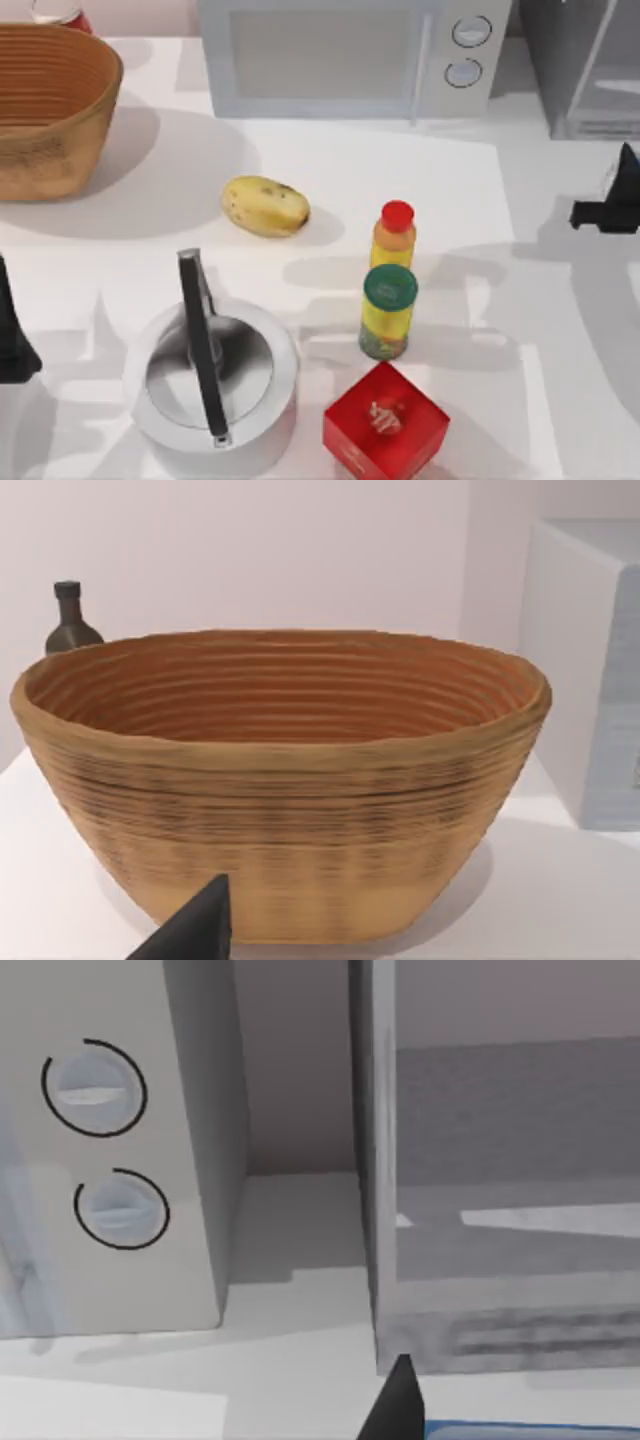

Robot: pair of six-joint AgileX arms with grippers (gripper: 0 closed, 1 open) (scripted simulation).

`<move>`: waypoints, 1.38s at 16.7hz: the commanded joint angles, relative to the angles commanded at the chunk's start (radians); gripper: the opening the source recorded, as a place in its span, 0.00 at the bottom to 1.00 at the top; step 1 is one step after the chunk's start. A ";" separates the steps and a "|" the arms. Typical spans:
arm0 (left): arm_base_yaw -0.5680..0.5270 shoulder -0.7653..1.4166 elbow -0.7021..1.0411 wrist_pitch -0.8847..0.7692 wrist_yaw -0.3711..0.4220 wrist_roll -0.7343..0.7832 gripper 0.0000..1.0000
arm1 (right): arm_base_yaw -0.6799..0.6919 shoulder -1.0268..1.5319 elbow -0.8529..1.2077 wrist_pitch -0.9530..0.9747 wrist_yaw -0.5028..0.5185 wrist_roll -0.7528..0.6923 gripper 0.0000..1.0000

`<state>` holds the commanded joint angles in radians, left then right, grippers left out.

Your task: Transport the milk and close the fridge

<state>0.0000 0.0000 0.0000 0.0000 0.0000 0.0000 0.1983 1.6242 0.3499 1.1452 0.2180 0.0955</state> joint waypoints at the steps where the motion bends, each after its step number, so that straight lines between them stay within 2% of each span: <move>1: 0.000 0.000 0.000 0.000 0.000 0.000 1.00 | -0.055 -0.030 0.009 -0.011 -0.054 -0.019 0.00; 5: 0.000 0.000 0.000 0.000 0.000 0.000 1.00 | -0.180 -0.116 0.039 -0.031 -0.174 -0.077 0.00; 12: 0.000 0.000 0.000 0.000 0.000 0.000 1.00 | -0.188 -0.090 0.072 -0.045 -0.184 -0.075 0.00; 16: 0.000 0.000 0.000 0.000 0.000 0.000 1.00 | -0.220 0.038 0.246 -0.122 -0.233 -0.075 0.00; 23: 0.000 0.000 0.000 0.000 0.000 0.000 1.00 | -0.311 0.359 0.680 -0.318 -0.351 -0.098 0.00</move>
<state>0.0000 0.0000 0.0000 0.0000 0.0000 0.0000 -0.1125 1.9834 1.0296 0.8277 -0.1334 -0.0024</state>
